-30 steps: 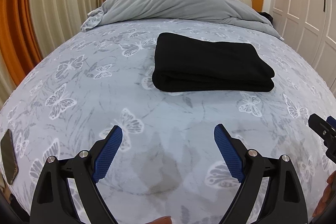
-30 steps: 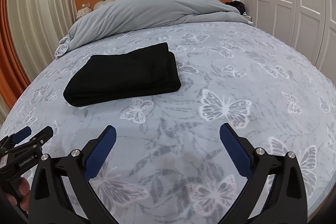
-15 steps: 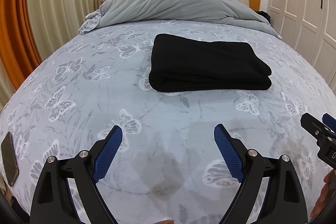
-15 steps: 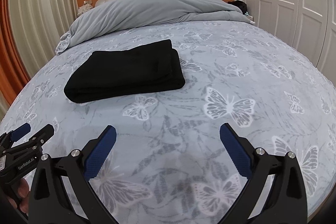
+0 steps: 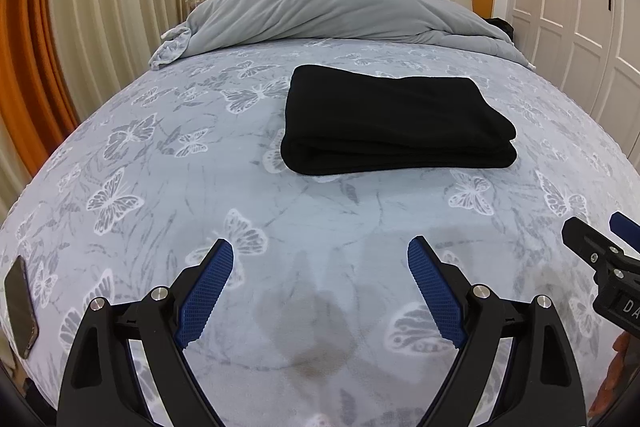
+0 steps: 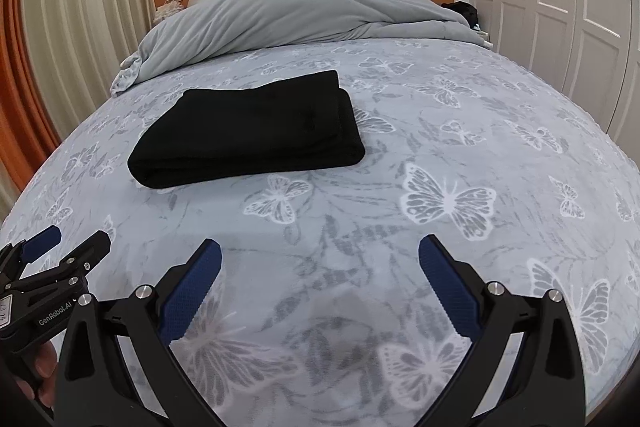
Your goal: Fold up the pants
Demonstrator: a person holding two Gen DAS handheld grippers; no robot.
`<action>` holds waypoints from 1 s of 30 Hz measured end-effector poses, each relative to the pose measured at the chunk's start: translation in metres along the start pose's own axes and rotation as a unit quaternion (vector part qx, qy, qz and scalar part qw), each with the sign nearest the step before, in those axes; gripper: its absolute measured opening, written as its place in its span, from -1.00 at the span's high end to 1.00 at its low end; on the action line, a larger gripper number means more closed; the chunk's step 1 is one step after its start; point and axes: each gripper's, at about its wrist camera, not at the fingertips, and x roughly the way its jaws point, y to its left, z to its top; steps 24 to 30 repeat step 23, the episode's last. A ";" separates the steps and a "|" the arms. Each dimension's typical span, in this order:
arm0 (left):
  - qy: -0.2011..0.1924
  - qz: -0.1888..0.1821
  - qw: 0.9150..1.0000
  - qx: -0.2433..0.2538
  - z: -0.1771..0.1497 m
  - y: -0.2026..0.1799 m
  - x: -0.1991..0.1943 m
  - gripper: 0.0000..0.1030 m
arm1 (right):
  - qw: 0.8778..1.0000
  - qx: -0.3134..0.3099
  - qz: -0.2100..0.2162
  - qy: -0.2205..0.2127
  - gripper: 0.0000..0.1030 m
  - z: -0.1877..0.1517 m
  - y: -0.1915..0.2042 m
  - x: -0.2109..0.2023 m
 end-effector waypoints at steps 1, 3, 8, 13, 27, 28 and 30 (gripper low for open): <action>0.000 0.001 1.000 0.000 0.000 0.000 0.000 -0.68 | 1.000 -0.001 0.000 0.000 -0.88 0.000 0.000 0.000; 0.000 0.000 1.000 0.000 0.000 0.000 0.000 -0.68 | 1.000 -0.002 0.001 0.001 -0.88 0.000 0.001 0.000; 0.000 -0.001 1.000 -0.017 -0.001 0.005 0.002 -0.68 | 1.000 -0.005 0.003 0.005 -0.88 -0.001 0.004 0.003; -0.003 -0.015 0.999 -0.033 -0.002 0.010 0.002 -0.68 | 1.000 -0.011 0.003 0.004 -0.88 -0.002 0.006 0.003; -0.004 -0.004 1.000 0.001 -0.003 0.000 0.003 -0.68 | 1.000 -0.015 -0.001 0.007 -0.88 -0.004 0.004 0.004; -0.004 -0.004 1.000 0.001 -0.003 0.000 0.003 -0.68 | 1.000 -0.015 -0.001 0.007 -0.88 -0.004 0.004 0.004; -0.004 -0.004 1.000 0.001 -0.003 0.000 0.003 -0.68 | 1.000 -0.015 -0.001 0.007 -0.88 -0.004 0.004 0.004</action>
